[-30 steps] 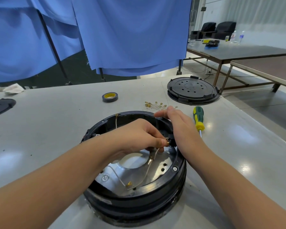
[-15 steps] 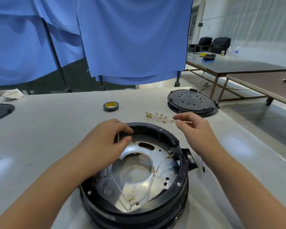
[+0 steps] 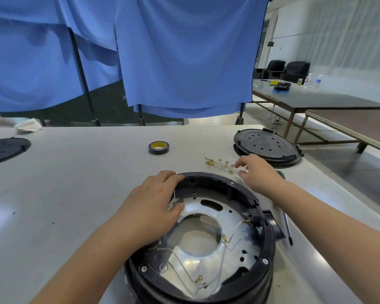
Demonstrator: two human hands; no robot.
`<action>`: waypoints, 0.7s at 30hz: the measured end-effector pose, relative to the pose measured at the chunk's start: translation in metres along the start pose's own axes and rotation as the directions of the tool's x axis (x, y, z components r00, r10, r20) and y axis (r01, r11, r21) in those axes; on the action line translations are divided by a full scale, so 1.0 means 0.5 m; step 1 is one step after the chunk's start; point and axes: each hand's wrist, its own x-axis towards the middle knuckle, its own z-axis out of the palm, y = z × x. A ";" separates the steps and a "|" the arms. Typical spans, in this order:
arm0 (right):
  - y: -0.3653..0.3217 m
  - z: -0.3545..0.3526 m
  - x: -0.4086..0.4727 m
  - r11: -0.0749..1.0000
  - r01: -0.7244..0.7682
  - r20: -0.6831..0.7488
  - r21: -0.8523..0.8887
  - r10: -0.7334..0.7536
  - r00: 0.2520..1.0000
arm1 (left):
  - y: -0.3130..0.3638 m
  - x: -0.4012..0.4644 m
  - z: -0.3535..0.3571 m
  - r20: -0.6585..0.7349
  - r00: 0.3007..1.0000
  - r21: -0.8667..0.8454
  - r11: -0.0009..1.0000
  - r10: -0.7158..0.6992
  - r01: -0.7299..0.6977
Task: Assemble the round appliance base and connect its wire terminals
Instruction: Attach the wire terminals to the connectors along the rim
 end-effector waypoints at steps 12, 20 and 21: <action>-0.048 0.049 0.069 0.958 0.240 0.095 -0.157 -0.227 0.969 | 0.001 -0.004 0.000 -0.028 1.000 -0.018 1.000 0.003 -0.004; -0.035 0.034 0.047 0.971 0.238 -0.135 -0.015 -0.238 0.962 | 0.002 -0.007 -0.003 -0.035 0.999 -0.023 1.000 0.000 -0.001; -0.038 0.025 0.040 0.971 0.238 -0.170 0.033 -0.229 0.958 | 0.002 -0.007 -0.003 -0.036 0.999 -0.025 1.000 0.001 -0.002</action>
